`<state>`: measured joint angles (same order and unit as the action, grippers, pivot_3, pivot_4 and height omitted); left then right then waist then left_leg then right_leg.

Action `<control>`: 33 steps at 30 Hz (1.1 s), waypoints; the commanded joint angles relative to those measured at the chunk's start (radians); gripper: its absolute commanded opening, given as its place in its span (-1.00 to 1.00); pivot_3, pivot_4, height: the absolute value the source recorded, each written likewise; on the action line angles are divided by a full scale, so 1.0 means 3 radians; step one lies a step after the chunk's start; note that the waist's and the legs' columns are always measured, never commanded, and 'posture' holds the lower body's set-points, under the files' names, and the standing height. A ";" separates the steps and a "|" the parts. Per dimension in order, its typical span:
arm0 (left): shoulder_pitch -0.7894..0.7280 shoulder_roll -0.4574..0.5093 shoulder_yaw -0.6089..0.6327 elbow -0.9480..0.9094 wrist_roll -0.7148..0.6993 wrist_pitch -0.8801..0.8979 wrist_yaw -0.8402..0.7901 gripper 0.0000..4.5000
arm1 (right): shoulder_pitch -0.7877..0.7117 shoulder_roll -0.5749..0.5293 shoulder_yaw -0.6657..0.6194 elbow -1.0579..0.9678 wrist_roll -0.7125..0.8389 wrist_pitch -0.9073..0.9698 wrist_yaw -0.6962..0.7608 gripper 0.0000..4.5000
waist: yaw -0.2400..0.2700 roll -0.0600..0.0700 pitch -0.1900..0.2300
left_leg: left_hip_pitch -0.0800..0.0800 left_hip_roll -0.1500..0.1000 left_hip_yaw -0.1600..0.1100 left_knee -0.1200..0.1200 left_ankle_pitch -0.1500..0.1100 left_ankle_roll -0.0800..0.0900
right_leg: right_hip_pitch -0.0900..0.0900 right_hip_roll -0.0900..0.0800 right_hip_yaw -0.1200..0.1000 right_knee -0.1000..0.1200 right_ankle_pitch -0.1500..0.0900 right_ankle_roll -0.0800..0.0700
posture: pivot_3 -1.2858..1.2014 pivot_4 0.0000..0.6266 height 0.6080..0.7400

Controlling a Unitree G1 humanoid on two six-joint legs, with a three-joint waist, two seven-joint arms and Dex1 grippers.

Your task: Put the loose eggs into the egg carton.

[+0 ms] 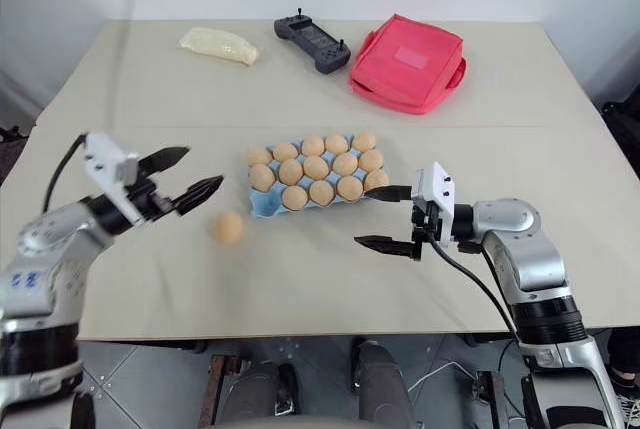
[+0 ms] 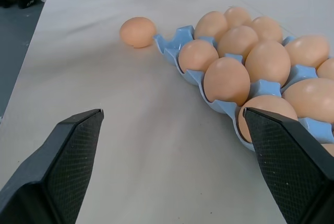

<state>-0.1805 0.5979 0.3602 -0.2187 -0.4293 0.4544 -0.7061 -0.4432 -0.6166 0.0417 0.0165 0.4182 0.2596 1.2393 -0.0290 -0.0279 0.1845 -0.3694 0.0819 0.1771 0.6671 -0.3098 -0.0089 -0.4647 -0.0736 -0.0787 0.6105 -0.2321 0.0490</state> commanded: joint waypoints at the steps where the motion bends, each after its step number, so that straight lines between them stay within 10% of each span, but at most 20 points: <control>1: 0.0455 0.0021 0.0327 -0.0378 -0.0188 -0.0100 -0.0093 0.98 | -0.0106 0.0007 -0.0010 0.0033 0.0020 -0.0081 0.0065 1.00 | 0.0000 0.0000 0.0000 | 0.0000 -0.0001 0.0000 0.0000 0.0000 0.0001 | 0.0000 -0.0001 0.0000 0.0000 0.0000 0.0000 | 0.03 -0.52 1.00; 13: 0.1677 -0.0261 0.0549 -0.0875 -0.0215 -0.0484 -0.0058 0.98 | -0.0303 0.0057 0.0089 0.0291 -0.0027 -0.0167 0.0229 1.00 | 0.0002 0.0000 0.0000 | -0.0002 0.0000 -0.0005 -0.0002 -0.0012 -0.0010 | 0.0002 -0.0014 -0.0007 -0.0011 -0.0004 -0.0007 | 0.03 -0.52 1.00; 33: 0.0396 -0.0077 -0.0549 -0.0574 0.0182 0.0376 0.0617 0.98 | -0.0281 0.0075 0.0054 0.0264 -0.0080 -0.0164 0.0179 1.00 | -0.0007 0.0000 0.0000 | -0.0001 0.0004 0.0000 -0.0004 -0.0004 0.0000 | -0.0001 0.0002 -0.0005 -0.0006 -0.0002 -0.0004 | 0.03 -0.52 1.00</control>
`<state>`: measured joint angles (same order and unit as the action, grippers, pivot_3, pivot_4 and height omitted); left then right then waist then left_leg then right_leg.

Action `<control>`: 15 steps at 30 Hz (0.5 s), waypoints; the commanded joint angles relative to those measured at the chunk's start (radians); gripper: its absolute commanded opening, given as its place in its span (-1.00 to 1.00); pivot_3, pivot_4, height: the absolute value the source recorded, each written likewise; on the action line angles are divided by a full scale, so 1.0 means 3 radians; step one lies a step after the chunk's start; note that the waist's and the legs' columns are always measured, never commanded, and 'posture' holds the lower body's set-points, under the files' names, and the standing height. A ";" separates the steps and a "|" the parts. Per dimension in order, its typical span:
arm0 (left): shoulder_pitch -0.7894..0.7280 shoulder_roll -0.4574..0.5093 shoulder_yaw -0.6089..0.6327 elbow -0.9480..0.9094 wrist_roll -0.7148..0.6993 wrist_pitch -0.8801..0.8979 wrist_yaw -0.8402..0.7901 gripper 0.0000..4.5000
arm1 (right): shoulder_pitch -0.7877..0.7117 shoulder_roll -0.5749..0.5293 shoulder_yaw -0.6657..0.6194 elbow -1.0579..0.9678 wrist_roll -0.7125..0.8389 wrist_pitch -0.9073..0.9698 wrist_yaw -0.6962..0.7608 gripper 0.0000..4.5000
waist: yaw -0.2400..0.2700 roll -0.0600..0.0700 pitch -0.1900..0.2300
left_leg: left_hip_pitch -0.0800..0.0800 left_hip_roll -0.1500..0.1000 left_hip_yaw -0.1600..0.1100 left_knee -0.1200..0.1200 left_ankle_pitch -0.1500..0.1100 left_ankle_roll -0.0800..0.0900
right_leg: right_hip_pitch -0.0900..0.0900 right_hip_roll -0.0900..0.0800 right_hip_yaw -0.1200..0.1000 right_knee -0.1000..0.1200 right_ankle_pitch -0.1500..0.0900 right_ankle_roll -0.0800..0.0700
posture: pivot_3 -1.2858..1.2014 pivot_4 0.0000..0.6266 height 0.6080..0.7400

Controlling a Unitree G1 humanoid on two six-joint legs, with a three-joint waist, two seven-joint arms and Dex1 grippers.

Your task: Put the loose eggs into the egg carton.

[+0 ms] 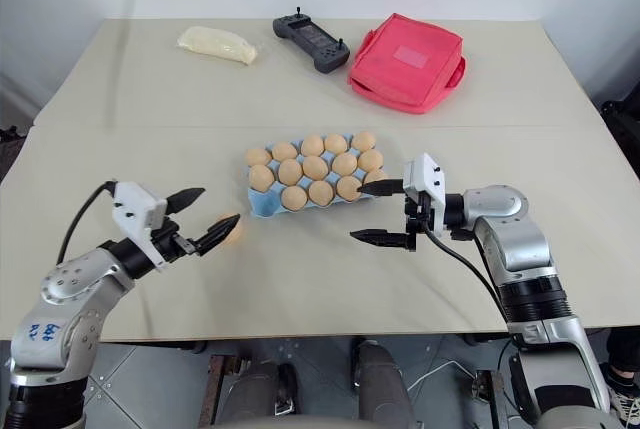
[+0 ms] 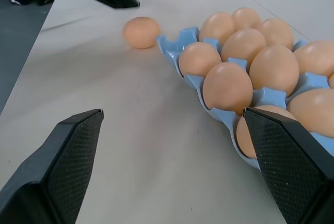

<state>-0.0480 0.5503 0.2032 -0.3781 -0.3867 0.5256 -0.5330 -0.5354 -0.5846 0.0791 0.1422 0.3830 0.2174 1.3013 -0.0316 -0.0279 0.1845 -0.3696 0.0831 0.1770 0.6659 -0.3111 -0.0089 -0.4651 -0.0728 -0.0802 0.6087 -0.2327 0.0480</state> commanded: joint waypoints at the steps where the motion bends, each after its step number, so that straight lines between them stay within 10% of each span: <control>1: -0.0055 0.0101 -0.0041 -0.0047 0.0036 0.0190 0.0041 0.98 | 0.0043 -0.0039 -0.0078 -0.0175 0.0042 -0.0016 -0.0039 1.00 | 0.0004 0.0000 0.0000 | 0.0000 0.0001 -0.0001 0.0000 0.0000 -0.0001 | 0.0000 0.0001 0.0000 0.0000 0.0000 -0.0001 | 0.03 -0.52 1.00; 11: -0.0269 0.0213 -0.0334 0.0241 0.0234 0.0402 -0.0007 0.98 | 0.0134 -0.0050 -0.0094 -0.0307 0.0061 0.0033 -0.0122 1.00 | 0.0010 0.0000 0.0000 | 0.0000 -0.0003 -0.0001 0.0001 0.0001 0.0001 | 0.0001 -0.0006 -0.0001 0.0001 0.0000 -0.0001 | 0.03 -0.52 1.00; 15: -0.0374 0.0270 -0.0425 0.0328 0.0252 0.0539 -0.0041 0.44 | 0.0118 -0.0050 -0.0091 -0.0302 0.0057 0.0032 -0.0130 1.00 | 0.0011 0.0000 0.0000 | 0.0001 -0.0003 -0.0002 0.0000 0.0001 0.0001 | 0.0000 -0.0005 -0.0001 0.0003 0.0000 -0.0001 | 0.03 -0.52 1.00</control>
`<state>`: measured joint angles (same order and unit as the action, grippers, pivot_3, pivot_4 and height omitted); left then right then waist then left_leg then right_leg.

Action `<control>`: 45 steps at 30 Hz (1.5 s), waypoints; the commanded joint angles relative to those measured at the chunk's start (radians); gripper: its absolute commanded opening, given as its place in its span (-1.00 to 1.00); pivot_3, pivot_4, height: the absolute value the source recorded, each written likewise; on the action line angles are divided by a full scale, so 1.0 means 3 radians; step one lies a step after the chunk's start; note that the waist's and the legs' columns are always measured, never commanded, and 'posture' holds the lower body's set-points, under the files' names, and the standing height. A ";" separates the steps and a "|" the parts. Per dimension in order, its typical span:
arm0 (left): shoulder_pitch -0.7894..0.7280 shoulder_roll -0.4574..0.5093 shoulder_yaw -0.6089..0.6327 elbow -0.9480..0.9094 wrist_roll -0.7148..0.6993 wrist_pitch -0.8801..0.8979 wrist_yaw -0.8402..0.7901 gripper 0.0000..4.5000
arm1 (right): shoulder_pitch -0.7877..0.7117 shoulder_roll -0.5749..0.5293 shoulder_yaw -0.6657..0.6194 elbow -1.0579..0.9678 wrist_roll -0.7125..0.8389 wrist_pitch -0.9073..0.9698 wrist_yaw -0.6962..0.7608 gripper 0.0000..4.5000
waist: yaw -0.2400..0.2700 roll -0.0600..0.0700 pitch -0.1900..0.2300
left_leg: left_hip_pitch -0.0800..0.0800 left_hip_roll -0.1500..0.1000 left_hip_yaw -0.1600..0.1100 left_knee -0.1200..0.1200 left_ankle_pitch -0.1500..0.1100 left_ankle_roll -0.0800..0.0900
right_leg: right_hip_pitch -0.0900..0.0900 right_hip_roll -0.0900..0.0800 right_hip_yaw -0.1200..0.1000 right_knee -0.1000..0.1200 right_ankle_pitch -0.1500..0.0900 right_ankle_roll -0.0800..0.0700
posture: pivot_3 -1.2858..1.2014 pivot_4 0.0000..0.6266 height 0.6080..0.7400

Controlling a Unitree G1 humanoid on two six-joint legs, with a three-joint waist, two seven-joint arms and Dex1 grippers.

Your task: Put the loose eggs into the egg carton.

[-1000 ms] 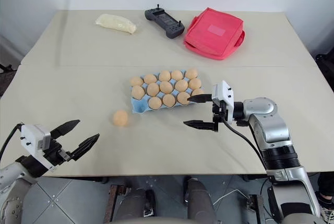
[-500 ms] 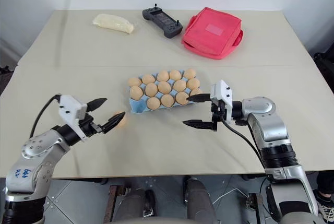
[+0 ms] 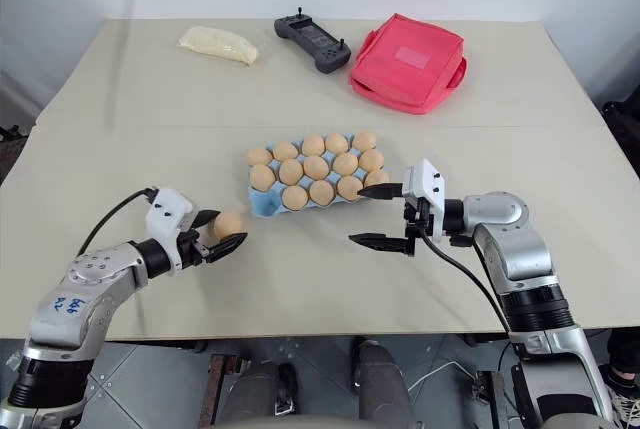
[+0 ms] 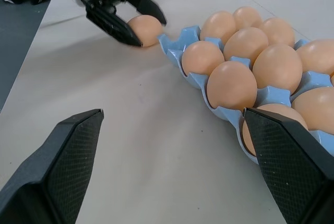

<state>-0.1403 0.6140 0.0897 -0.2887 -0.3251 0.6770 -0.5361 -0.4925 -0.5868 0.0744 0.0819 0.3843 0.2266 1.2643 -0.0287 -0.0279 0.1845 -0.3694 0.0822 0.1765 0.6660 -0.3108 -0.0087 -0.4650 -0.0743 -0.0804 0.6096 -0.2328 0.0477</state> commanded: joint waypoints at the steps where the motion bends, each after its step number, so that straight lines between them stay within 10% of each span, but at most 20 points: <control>1: -0.0101 0.0057 -0.0045 0.0047 0.0063 0.0014 -0.0024 0.29 | -0.0026 -0.0045 -0.0078 -0.0101 0.0053 0.0000 -0.0010 1.00 | 0.0002 0.0000 0.0000 | 0.0000 0.0000 0.0000 0.0000 0.0000 0.0000 | 0.0000 0.0000 0.0000 0.0000 0.0000 0.0000 | 0.03 -0.52 1.00; 7: -0.0402 -0.0052 0.0187 0.0135 0.0003 -0.0380 0.0007 -0.28 | 0.0017 -0.0064 -0.0094 -0.0148 0.0063 0.0015 -0.0030 1.00 | 0.0004 0.0000 0.0000 | -0.0001 -0.0001 0.0000 0.0000 0.0000 0.0000 | 0.0000 -0.0004 -0.0001 0.0000 0.0000 0.0000 | 0.03 -0.52 1.00; 26: -0.1128 -0.0394 -0.0232 0.0900 0.0009 -0.0972 -0.0593 -0.29 | 0.0088 -0.0071 -0.0168 -0.0204 0.0069 -0.0008 -0.0151 1.00 | 0.0005 0.0000 0.0000 | -0.0001 -0.0003 0.0002 0.0003 0.0004 -0.0002 | 0.0001 0.0002 0.0001 0.0003 0.0002 0.0003 | 0.03 -0.52 1.00; 35: -0.1138 -0.0357 -0.0169 0.0815 0.0013 -0.0852 -0.0527 0.99 | 0.0095 -0.0101 -0.0302 -0.0108 0.0049 -0.0074 -0.0193 1.00 | 0.0003 0.0000 0.0000 | -0.0001 -0.0003 0.0001 0.0004 0.0004 -0.0001 | 0.0001 0.0003 0.0001 0.0005 0.0002 0.0003 | 0.03 -0.52 1.00; 45: -0.1007 -0.0212 0.0108 0.0460 -0.0177 -0.0701 -0.0478 0.99 | 0.0123 -0.0180 -0.0547 0.0024 0.0161 -0.0078 -0.0230 1.00 | 0.0003 0.0000 0.0000 | -0.0001 -0.0003 0.0002 0.0004 0.0004 -0.0002 | 0.0001 0.0002 0.0003 0.0004 0.0002 0.0003 | 0.03 -0.52 1.00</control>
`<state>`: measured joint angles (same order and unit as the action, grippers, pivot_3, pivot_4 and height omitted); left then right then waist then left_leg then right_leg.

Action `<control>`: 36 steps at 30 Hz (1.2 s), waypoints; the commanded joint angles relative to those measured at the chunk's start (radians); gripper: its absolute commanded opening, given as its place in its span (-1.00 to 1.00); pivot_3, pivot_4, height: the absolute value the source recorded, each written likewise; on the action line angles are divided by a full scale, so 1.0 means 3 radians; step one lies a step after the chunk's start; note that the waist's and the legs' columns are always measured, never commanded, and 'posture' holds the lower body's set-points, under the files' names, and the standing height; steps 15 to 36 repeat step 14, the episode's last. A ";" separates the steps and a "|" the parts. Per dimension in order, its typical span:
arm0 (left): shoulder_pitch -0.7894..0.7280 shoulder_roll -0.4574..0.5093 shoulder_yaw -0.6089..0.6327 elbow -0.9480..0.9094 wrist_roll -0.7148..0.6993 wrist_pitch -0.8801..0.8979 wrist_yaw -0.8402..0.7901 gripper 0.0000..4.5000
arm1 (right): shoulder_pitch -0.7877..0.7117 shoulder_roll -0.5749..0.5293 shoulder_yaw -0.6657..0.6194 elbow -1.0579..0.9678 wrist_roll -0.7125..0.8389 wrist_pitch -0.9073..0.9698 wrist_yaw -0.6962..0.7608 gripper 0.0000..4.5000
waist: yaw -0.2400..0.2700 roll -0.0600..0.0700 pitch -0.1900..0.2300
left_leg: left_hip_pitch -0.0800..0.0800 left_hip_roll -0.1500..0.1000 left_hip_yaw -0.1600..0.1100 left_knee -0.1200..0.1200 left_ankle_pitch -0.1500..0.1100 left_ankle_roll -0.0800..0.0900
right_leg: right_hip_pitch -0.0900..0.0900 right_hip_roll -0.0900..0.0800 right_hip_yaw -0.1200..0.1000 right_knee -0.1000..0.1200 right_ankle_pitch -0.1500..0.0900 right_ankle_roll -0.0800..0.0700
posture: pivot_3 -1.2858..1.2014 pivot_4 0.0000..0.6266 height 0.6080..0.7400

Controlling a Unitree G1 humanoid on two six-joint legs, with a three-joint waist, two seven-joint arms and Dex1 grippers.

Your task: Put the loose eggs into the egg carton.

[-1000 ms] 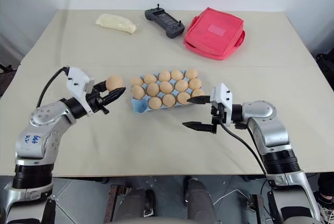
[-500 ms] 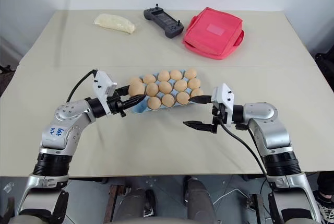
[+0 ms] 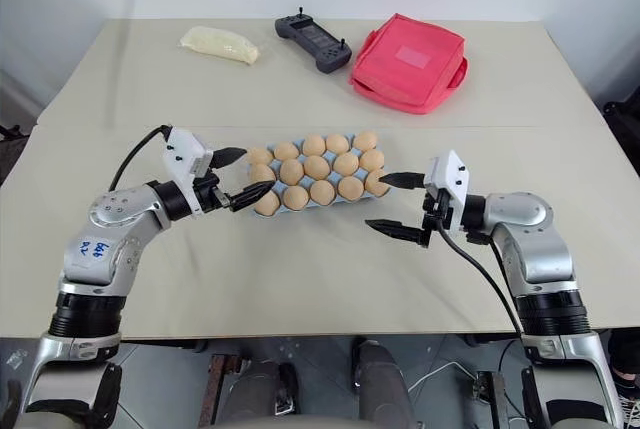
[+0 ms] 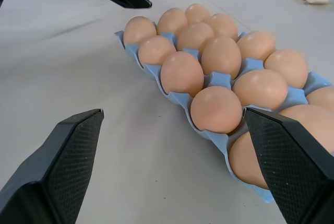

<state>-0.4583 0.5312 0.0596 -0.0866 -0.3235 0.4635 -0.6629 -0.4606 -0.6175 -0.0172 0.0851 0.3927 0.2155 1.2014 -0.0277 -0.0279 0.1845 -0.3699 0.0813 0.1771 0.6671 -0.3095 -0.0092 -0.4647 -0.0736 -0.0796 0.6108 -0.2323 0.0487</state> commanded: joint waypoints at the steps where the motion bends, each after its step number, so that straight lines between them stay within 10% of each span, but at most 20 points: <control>1: 0.0098 0.0062 0.0279 -0.0233 -0.0232 -0.0075 -0.0109 0.99 | 0.0041 -0.0094 -0.0284 0.0034 0.0135 -0.0084 -0.0019 1.00 | 0.0001 0.0000 0.0000 | 0.0000 0.0000 0.0000 0.0000 0.0000 0.0000 | 0.0000 0.0000 0.0000 0.0000 0.0000 0.0000 | 0.03 -0.52 1.00; 36: 0.0631 0.0258 0.0827 -0.0162 -0.0466 -0.0511 -0.0442 0.99 | 0.0298 -0.0308 -0.0475 0.0003 0.0161 -0.0077 -0.0013 1.00 | -0.0002 0.0000 0.0000 | 0.0003 0.0000 0.0001 0.0000 0.0001 0.0001 | 0.0001 0.0000 0.0002 0.0000 0.0000 0.0000 | 0.03 -0.52 1.00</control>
